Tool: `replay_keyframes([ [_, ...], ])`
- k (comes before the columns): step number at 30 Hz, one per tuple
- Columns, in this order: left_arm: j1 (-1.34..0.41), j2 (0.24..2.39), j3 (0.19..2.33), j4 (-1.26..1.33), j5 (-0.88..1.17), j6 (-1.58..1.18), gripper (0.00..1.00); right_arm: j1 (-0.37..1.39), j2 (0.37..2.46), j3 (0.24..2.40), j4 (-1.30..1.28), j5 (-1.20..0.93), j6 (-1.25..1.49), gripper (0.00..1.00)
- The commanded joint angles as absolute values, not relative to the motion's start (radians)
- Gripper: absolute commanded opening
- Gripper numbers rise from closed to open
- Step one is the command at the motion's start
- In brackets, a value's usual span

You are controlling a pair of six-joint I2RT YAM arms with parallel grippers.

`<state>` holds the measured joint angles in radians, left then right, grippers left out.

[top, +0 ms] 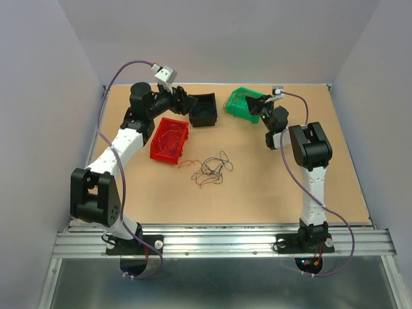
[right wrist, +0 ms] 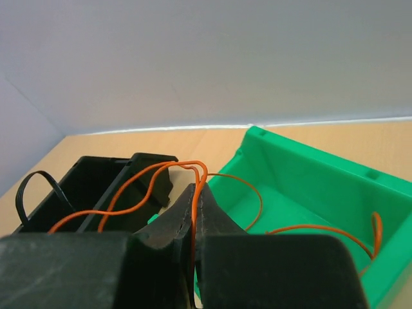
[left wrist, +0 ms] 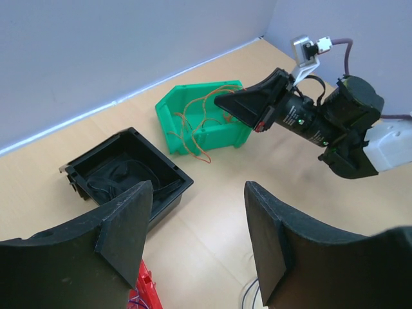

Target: Untangle the cables

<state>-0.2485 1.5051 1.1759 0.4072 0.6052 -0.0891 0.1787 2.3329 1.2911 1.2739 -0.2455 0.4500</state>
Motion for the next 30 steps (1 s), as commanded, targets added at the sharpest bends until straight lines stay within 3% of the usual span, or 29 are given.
replay_keyframes([
  [1, -0.249, 1.549, 1.23, 0.422, 0.632, -0.081, 0.69, 0.184, 2.249, 1.209, 1.37, -0.121, 0.46, 0.01],
  [9, -0.252, 1.526, 1.213, 0.423, 0.601, -0.061, 0.69, 0.179, 2.234, 1.287, 1.171, -0.081, 0.474, 0.0],
  [18, -0.259, 1.539, 1.215, 0.422, 0.603, -0.055, 0.69, 0.179, 2.207, 1.42, 0.704, -0.028, 0.425, 0.01],
  [30, -0.267, 1.528, 1.213, 0.411, 0.594, -0.044, 0.69, 0.183, 2.296, 1.835, -0.053, -0.009, 0.292, 0.01],
])
